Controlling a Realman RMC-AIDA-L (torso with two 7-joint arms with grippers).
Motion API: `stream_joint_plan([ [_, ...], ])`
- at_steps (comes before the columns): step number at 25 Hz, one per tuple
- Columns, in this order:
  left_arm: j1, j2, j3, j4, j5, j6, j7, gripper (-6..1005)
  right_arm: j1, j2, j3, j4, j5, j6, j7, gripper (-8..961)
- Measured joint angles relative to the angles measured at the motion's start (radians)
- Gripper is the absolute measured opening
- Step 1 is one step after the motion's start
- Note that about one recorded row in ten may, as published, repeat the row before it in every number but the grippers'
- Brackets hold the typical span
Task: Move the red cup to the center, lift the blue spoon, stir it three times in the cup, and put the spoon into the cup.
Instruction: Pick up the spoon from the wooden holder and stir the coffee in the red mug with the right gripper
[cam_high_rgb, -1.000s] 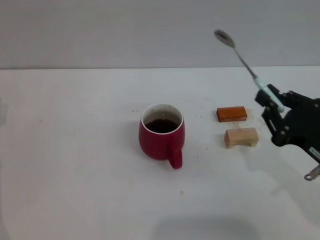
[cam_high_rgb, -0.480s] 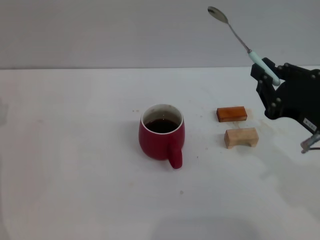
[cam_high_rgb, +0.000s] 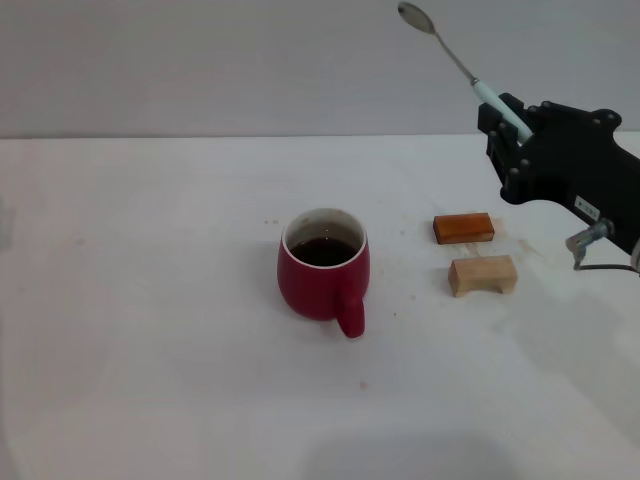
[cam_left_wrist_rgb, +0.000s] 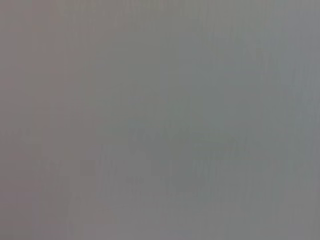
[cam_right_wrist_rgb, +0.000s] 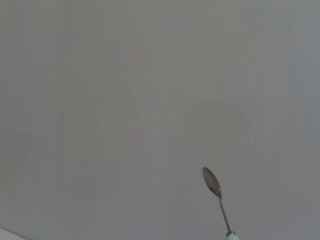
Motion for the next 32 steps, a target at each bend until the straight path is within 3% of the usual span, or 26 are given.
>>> stream_joint_plan([
  [11, 0.000, 0.002, -0.001, 0.001, -0.002, 0.001, 0.000, 863, 0.010, 0.090, 0.065, 0.160, -0.006, 0.333, -0.050, 127],
  [20, 0.000, 0.005, -0.017, 0.003, -0.002, 0.001, 0.000, 863, 0.025, 0.237, 0.151, 0.282, -0.007, 0.638, -0.229, 127],
  [21, 0.000, 0.005, -0.022, 0.004, -0.001, 0.001, 0.000, 863, 0.035, 0.245, 0.158, 0.291, -0.006, 0.666, -0.239, 127],
  [32, -0.002, 0.008, -0.029, 0.014, -0.001, 0.000, 0.000, 863, 0.177, 0.250, 0.254, 0.305, 0.096, 0.893, -0.293, 127],
])
